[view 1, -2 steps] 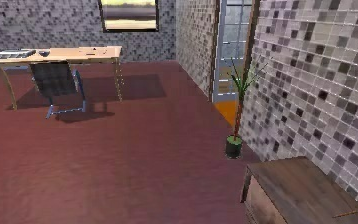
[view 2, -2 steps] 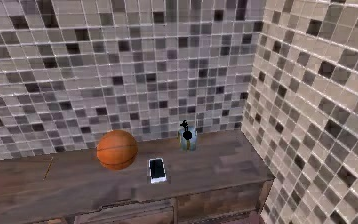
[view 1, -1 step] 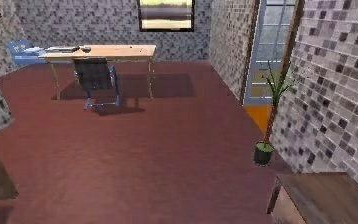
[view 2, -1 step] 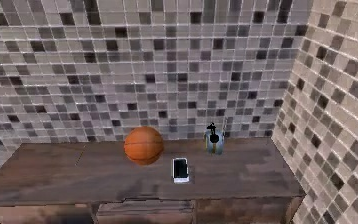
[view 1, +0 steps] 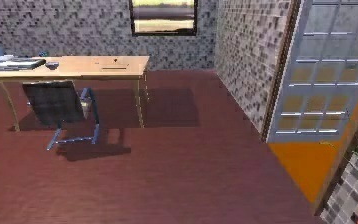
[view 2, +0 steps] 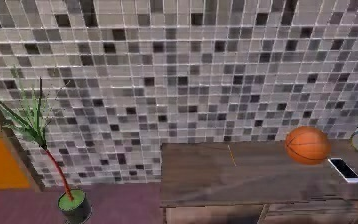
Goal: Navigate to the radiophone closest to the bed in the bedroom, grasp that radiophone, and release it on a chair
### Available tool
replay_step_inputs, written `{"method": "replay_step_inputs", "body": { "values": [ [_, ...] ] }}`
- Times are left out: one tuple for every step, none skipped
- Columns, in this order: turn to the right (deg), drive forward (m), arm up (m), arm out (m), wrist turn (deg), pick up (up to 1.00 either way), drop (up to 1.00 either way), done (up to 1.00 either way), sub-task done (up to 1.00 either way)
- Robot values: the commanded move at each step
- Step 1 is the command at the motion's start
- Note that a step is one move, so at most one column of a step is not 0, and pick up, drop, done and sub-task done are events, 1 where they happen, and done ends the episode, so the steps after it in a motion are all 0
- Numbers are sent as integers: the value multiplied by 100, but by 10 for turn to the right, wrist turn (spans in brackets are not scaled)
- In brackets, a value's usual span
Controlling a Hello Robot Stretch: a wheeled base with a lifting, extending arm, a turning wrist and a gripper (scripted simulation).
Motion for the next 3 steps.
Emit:
{"method": "replay_step_inputs", "body": {
  "values": [
    [0,75,0,0,0,0,0,0,0],
    [150,0,0,0,0,0,0,0,0],
    [0,100,0,0,0,0,0,0,0]
  ]
}}
